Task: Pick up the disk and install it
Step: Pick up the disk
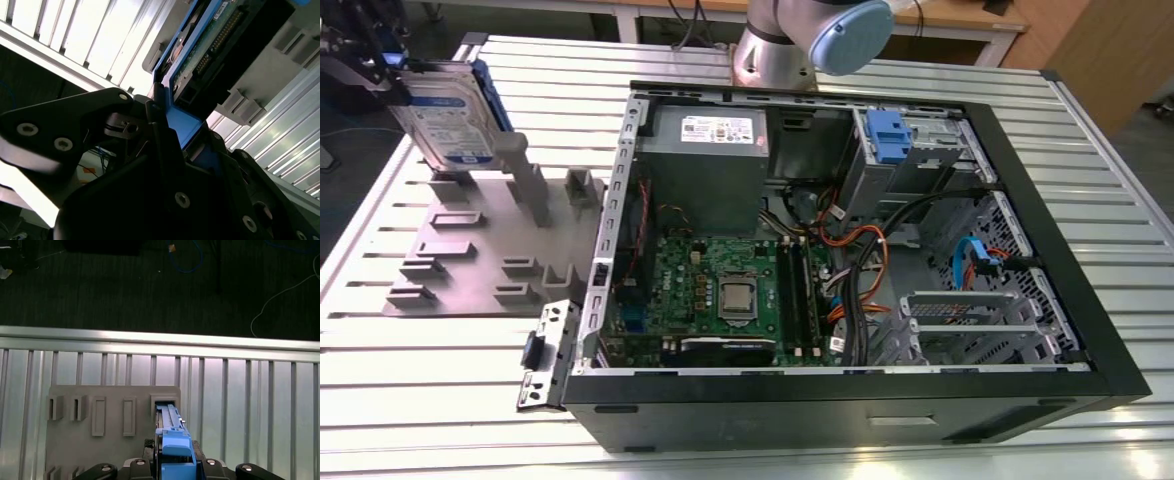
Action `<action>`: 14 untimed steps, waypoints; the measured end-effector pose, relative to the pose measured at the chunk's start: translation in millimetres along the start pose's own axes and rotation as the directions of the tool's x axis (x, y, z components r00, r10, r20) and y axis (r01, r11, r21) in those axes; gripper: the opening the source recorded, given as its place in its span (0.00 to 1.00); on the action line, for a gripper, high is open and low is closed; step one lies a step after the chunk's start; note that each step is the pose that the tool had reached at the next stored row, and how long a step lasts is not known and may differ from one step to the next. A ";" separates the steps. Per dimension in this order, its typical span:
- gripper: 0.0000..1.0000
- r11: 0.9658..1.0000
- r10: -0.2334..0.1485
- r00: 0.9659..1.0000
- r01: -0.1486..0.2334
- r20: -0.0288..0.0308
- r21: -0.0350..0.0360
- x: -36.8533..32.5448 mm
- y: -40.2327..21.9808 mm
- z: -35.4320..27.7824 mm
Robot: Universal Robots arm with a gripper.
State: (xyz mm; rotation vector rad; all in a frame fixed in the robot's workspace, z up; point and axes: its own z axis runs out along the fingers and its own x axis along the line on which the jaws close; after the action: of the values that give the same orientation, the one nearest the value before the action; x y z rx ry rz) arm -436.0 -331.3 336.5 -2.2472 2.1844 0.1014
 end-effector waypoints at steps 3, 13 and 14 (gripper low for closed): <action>0.37 1.000 0.000 1.000 0.000 0.000 0.000 -0.2 0.2 -3.1; 0.37 1.000 0.000 1.000 0.000 0.000 0.000 -0.3 0.3 -6.6; 0.37 1.000 0.000 1.000 0.000 0.000 0.000 -0.3 0.3 -6.8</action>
State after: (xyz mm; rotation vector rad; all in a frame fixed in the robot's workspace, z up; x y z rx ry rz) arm -436.0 -331.3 343.3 -2.2473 2.1844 0.1013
